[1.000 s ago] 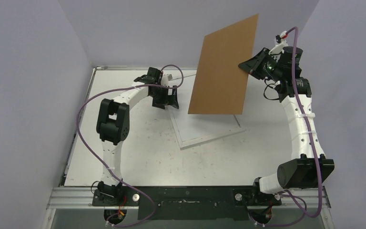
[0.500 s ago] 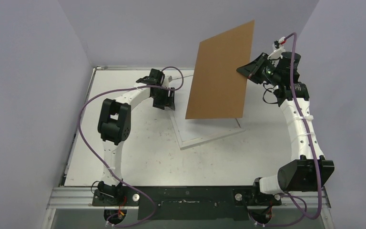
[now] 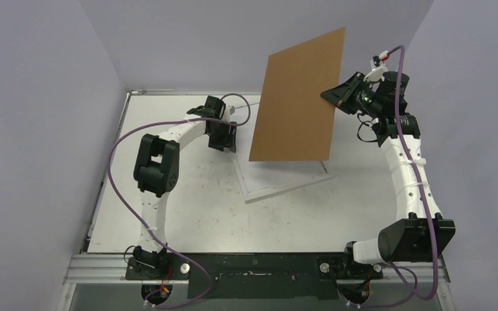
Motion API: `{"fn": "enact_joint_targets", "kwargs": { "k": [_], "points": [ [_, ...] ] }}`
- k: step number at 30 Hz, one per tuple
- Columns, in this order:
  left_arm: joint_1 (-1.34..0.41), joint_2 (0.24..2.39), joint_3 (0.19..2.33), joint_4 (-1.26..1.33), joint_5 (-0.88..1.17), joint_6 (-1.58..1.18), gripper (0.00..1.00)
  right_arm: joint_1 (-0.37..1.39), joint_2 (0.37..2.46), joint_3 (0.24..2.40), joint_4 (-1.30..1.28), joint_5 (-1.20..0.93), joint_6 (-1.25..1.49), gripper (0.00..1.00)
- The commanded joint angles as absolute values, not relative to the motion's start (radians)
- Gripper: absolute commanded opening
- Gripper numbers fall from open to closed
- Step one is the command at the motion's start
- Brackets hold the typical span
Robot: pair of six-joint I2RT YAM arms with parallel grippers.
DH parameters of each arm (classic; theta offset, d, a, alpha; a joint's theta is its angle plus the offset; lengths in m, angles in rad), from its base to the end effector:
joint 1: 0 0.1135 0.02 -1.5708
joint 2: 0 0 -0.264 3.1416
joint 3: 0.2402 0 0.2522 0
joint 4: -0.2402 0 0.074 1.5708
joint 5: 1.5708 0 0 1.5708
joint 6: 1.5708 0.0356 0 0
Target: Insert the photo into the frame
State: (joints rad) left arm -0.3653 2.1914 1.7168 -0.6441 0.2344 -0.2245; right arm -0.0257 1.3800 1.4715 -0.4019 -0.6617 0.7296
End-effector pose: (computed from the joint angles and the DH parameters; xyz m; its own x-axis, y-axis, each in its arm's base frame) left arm 0.4326 -0.1743 0.1720 -0.9175 0.1191 -0.3794 0.2441 0.9219 -0.3009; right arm 0.3061 0.0140 0.4237 -0.6040 0.5416 -0.5847 -0.2174 0.5939 0.7746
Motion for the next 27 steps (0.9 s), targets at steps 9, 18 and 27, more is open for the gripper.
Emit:
{"fn": "enact_joint_targets", "kwargs": {
  "k": [9,18,27],
  "points": [
    [-0.37,2.22,1.745,-0.61,0.216,-0.217,0.46,-0.03,1.303,1.463,-0.275,-0.695,0.769,0.05],
    [-0.377,2.225,1.754,-0.599,0.215,-0.223,0.52,-0.03,1.294,1.432,-0.256,-0.704,0.779,0.05],
    [-0.383,2.21,1.752,-0.577,0.236,-0.245,0.46,-0.031,1.293,1.421,-0.239,-0.708,0.798,0.05]
  ]
}}
